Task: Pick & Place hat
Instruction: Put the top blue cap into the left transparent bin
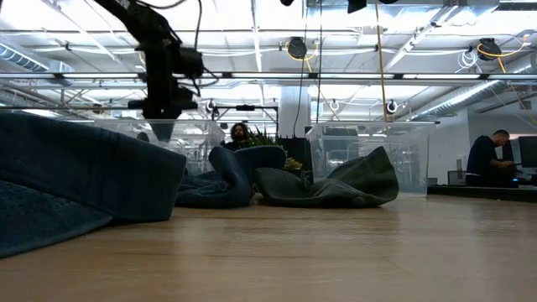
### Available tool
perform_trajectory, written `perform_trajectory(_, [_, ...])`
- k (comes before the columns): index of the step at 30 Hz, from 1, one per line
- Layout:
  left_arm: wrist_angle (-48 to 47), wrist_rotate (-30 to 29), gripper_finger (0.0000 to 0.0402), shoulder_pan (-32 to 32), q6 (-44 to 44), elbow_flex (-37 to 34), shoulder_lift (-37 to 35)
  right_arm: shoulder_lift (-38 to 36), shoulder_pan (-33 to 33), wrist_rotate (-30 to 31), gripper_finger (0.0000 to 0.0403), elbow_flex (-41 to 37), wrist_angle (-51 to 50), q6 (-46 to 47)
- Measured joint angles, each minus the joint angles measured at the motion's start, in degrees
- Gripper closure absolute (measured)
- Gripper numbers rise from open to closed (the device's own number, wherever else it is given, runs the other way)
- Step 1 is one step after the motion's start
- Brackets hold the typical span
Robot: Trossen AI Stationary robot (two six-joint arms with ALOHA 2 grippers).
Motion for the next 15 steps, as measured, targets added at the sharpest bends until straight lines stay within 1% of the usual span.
perform_trajectory(2, [0.13, 3.14, 0.0305, 0.0, 2.87, 0.0, -2.69, 0.0, 0.0, 0.01, 0.0232, 0.01, 0.01, -0.06])
perform_trajectory(6, [0.52, 12.85, 0.0305, 0.0, 7.53, 0.0, -7.87, 0.0, 0.0, 0.94, 0.0232, -0.01, 0.11, -1.6])
perform_trajectory(10, [2.58, 21.9, 0.0304, -0.04, 6.9, 0.0, -13.35, 0.0, -0.02, 1.64, 0.0232, -0.01, 0.15, -1.29])
perform_trajectory(12, [4.03, 24.46, 0.0304, -0.17, 6.01, 0.0, -15.96, 0.0, -0.02, 1.74, 0.0232, -0.01, 0.17, -1.44])
perform_trajectory(15, [6.46, 26.72, 0.0296, -0.44, 4.21, 0.0, -19.45, 0.0, -0.02, 2.45, 0.0232, 0.01, 0.14, -1.95])
